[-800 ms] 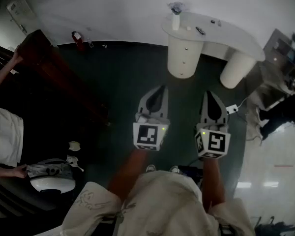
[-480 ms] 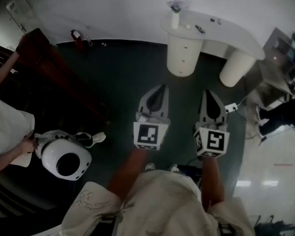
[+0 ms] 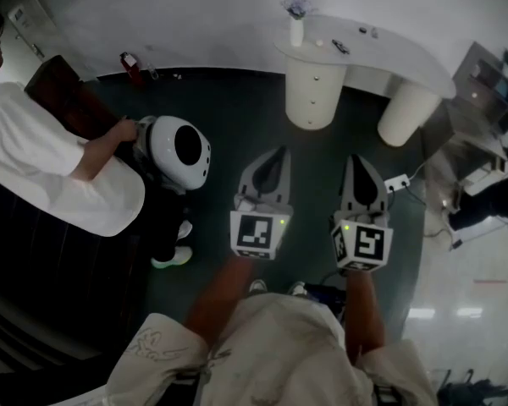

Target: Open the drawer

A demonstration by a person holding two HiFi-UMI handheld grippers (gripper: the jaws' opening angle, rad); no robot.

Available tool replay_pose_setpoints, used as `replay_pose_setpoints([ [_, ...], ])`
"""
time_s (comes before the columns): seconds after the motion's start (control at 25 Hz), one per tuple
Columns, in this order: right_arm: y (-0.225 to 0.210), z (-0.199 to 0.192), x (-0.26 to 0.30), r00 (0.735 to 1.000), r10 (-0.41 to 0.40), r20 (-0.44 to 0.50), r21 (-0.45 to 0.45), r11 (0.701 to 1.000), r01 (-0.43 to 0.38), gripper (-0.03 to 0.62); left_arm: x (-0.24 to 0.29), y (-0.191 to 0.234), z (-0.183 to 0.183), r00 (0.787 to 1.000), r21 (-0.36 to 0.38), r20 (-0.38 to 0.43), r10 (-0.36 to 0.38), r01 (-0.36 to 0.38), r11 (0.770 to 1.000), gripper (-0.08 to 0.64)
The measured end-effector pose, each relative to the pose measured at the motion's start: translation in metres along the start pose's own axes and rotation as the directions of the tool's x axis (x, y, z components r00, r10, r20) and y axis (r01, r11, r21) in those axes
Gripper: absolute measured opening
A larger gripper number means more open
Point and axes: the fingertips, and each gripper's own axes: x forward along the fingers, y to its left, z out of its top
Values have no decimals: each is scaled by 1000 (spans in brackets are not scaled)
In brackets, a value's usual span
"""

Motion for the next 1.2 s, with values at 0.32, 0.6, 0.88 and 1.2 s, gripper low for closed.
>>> replay_pose_setpoints([
  [0.32,-36,-17,2,1000,22,-15,26,999,-21,5,21,-28,-14,999,4,-27,25,-25,1000,-5],
  [0.6,-59,-29,14,998,43,-39,21,999,-42,5,40,-36,-23,997,8,-34,63,-62,998,-5],
  [0.88,-58,-43,54,998,43,-55,2,999,-43,6,71,-7,-37,997,-18,-40,71,-72,997,-5],
  [1.2,-43,-56,133,997,3,-81,-23,1000,-4,6,122,53,-55,999,-4,-38,37,-37,999,-5],
])
